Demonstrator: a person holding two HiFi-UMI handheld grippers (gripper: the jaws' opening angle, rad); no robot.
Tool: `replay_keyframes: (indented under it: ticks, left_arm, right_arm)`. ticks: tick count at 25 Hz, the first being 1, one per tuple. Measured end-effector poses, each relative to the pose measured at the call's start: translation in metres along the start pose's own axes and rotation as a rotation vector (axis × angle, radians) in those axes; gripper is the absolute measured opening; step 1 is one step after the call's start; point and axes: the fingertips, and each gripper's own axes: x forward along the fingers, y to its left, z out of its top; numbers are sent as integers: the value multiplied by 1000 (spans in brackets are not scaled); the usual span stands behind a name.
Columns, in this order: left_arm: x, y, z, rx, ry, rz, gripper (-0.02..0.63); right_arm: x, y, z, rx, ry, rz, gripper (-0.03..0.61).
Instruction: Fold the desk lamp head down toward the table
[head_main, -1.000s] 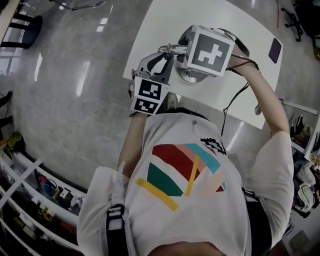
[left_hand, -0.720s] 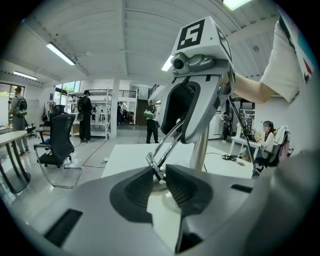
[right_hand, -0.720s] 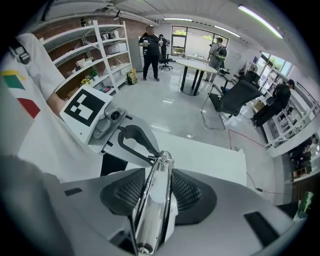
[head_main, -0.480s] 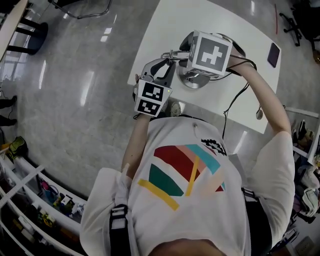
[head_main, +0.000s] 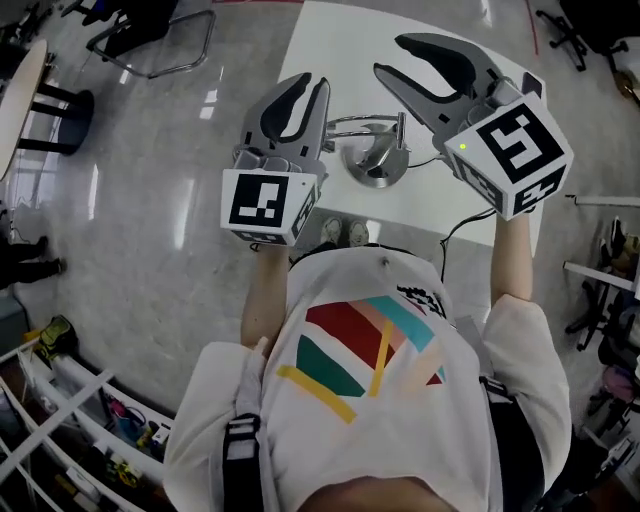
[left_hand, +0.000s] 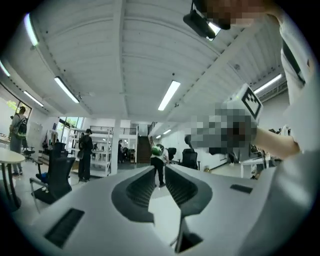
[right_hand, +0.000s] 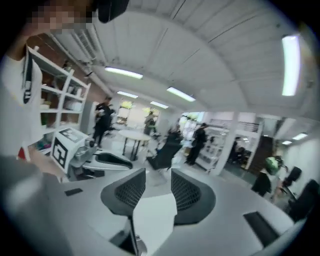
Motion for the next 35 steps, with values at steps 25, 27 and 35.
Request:
replay_keyframes:
  ticks: [25,27,35]
  left_arm:
    - [66,-80,36,-64,-104,-206,46]
    - [74,-79,33,-69,-95,-208,46]
    - [67,-65,34,-95,-87,-229,46]
  right_arm:
    - [-128,-46,-107,496,-200,-729,164]
    - [-121,-52,-110,501,-195,-716,164]
    - [-95,-41,-94,500,-189,-676,164]
